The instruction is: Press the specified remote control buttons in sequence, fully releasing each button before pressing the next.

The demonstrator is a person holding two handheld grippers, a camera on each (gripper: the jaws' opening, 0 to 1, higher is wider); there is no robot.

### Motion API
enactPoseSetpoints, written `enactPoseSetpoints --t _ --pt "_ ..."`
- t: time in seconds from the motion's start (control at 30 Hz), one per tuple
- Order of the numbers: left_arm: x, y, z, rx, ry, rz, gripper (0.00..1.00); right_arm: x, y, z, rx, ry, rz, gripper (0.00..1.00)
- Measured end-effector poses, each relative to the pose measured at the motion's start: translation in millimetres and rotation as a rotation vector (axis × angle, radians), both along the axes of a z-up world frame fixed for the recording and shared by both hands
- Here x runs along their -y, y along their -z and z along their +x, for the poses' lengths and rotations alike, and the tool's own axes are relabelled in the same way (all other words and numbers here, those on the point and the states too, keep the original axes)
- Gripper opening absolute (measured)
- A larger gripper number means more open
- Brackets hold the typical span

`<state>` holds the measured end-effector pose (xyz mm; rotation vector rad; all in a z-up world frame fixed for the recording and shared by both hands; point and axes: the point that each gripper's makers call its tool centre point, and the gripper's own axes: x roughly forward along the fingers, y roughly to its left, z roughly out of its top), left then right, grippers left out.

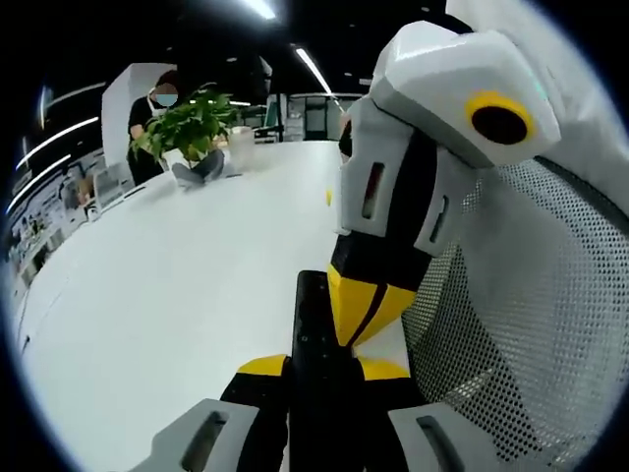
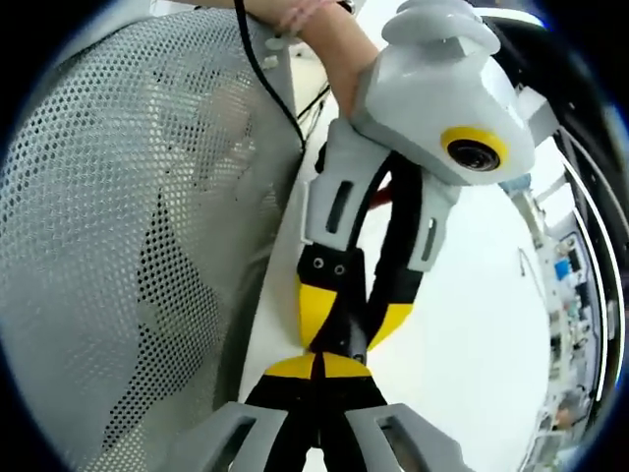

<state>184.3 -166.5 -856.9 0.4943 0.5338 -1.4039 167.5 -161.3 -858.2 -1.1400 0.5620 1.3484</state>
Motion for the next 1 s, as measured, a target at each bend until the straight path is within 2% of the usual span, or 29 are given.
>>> enactPoseSetpoints --t 0.07,0.13,0.2,0.23,0.3,0.33,0.53,0.87,1.0 --pt "-4 -1.3 -0.2 0.029 0.005 0.019 0.25 -5 -1.4 0 -0.04 0.047 0.051 0.0" --pt "-11 -1.1 1.2 0.06 -0.002 0.054 0.25 -3 0.9 -3 -0.107 0.107 0.067 0.0" --pt "-14 -1.3 1.3 0.08 0.001 0.07 0.25 -3 -4.1 1 -0.099 0.129 0.114 0.0" --pt "-15 -0.8 0.4 0.073 -0.002 0.069 0.25 -3 -7.5 1 -0.095 0.133 0.128 0.0" --pt "-13 0.7 -3.1 0.023 -0.013 0.047 0.25 -2 -12.6 3 -0.106 0.153 0.145 0.0" --pt "-10 0.4 -4.9 0.006 -0.006 0.038 0.25 -2 -12.9 3 -0.112 0.152 0.141 0.0" --pt "3 1.1 -13.2 -0.014 0.045 0.007 0.25 -2 -9.1 6 -0.128 0.161 0.126 0.0" --pt "2 1.2 -13.8 -0.03 0.052 -0.02 0.25 0 -7.8 2 -0.155 0.15 0.104 0.0" --pt "1 1.0 -12.8 -0.028 0.05 -0.018 0.25 -1 -4.6 6 -0.151 0.138 0.068 0.0"
